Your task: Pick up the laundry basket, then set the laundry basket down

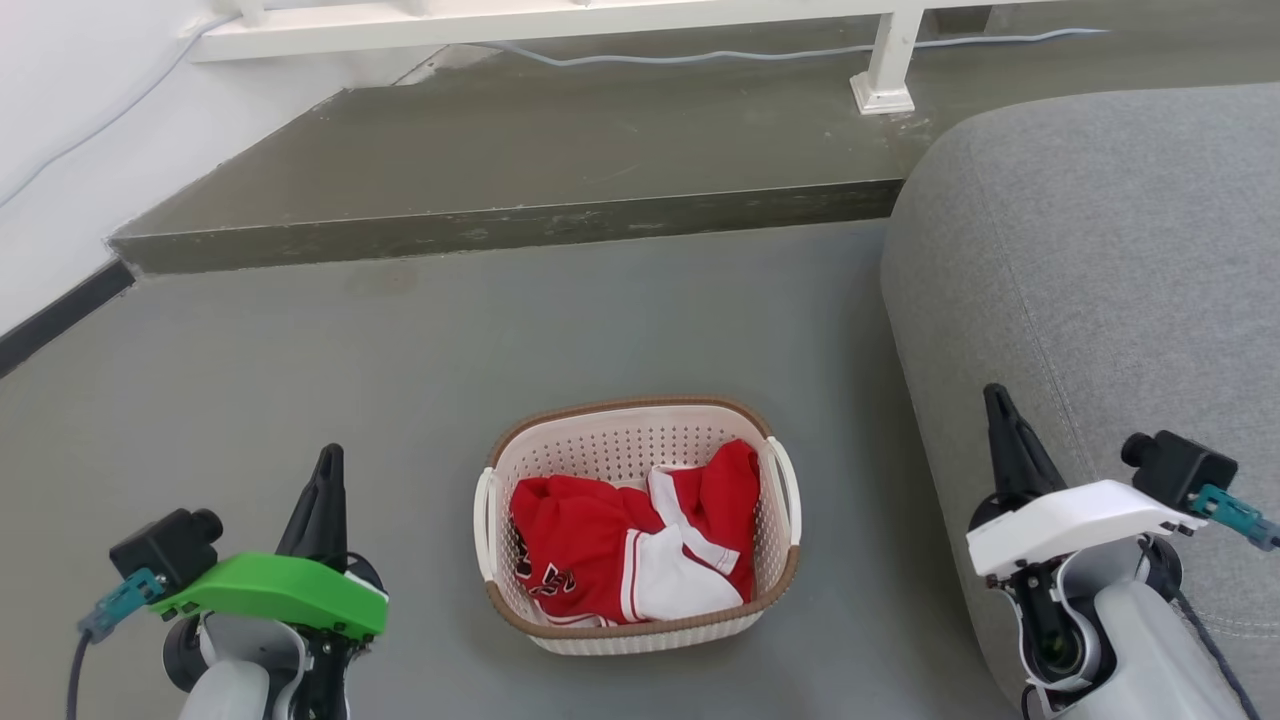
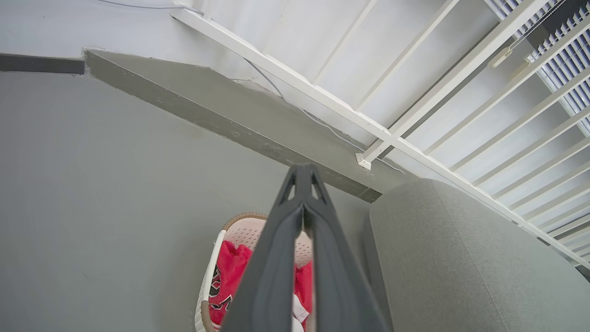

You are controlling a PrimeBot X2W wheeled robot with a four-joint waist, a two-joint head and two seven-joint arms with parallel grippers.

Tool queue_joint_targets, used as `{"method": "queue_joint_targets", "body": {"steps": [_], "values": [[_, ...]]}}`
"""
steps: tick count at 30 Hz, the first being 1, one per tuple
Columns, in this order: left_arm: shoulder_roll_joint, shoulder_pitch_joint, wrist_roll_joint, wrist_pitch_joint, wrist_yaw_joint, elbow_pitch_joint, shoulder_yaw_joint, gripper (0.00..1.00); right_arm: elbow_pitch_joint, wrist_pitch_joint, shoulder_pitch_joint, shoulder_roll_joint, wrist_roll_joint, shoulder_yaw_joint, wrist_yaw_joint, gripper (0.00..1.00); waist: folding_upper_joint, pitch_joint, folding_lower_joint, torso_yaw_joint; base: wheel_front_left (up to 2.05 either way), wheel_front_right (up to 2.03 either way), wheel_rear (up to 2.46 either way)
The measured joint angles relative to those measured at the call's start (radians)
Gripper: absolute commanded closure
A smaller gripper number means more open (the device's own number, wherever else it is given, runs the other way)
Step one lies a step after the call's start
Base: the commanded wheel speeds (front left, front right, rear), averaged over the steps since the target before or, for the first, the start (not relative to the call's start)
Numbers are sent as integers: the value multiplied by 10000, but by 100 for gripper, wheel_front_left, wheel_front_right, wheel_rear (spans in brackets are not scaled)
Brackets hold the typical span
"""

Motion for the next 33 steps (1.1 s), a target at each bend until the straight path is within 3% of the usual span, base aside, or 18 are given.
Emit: {"method": "queue_joint_targets", "body": {"steps": [33], "values": [[-58, 139, -3141, 1039, 0, -244, 779, 100, -6, 1012, 40, 44, 3716, -1014, 364, 100, 0, -227, 0, 81, 0, 0, 0]]}}
